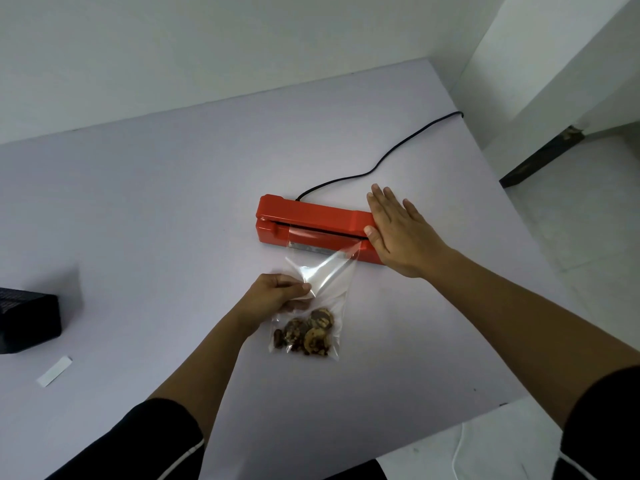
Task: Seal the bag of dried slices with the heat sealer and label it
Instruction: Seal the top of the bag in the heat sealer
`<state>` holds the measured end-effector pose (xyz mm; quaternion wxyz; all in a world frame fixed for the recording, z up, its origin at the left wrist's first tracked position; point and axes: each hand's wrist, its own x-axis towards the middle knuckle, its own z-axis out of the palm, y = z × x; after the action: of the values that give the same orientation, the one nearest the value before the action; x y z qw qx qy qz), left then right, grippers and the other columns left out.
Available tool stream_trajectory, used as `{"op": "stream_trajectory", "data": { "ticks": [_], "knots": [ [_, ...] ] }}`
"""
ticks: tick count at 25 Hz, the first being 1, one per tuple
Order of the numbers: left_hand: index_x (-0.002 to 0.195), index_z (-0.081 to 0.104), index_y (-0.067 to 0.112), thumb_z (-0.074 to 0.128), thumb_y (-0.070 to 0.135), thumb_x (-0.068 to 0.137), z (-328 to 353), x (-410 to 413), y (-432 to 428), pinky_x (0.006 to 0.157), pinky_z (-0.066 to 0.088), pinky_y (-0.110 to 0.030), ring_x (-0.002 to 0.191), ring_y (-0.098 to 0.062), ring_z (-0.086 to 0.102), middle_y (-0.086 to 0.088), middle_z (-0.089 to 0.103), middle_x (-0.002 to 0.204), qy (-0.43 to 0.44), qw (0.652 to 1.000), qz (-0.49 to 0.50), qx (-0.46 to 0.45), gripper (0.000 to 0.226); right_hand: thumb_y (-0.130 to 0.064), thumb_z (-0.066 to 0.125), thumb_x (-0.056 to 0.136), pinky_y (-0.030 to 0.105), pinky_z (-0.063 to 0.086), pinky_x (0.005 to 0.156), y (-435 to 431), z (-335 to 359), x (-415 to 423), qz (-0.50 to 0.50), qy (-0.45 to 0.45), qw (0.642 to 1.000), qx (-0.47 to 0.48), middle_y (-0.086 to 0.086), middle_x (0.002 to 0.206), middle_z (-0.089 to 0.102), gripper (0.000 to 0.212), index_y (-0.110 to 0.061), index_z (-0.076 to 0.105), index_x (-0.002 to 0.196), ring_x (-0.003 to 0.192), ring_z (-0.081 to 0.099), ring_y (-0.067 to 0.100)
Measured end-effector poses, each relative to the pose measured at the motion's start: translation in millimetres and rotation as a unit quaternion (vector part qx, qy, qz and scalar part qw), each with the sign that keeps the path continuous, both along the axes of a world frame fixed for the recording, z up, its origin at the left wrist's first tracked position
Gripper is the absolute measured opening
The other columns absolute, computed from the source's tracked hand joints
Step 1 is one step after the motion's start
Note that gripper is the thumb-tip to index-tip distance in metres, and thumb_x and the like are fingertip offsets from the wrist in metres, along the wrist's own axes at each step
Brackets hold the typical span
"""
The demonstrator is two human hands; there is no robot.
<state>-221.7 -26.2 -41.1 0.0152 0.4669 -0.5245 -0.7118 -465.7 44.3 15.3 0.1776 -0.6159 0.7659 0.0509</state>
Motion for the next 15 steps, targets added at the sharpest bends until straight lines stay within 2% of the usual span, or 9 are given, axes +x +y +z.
{"op": "stream_trajectory", "data": {
  "ticks": [15],
  "knots": [
    [0.089, 0.073, 0.000, 0.069, 0.019, 0.083, 0.6, 1.2, -0.6, 0.066, 0.054, -0.018, 0.072, -0.016, 0.069, -0.009, 0.075, 0.078, 0.003, 1.000, -0.004, -0.002, 0.020, -0.036, 0.019, 0.101, 0.035, -0.003, 0.116, -0.2, 0.4, 0.4, 0.000, -0.008, 1.000, -0.007, 0.008, 0.158, -0.009, 0.059, -0.009, -0.003, 0.148, 0.145, -0.010, 0.019]
  ]
}}
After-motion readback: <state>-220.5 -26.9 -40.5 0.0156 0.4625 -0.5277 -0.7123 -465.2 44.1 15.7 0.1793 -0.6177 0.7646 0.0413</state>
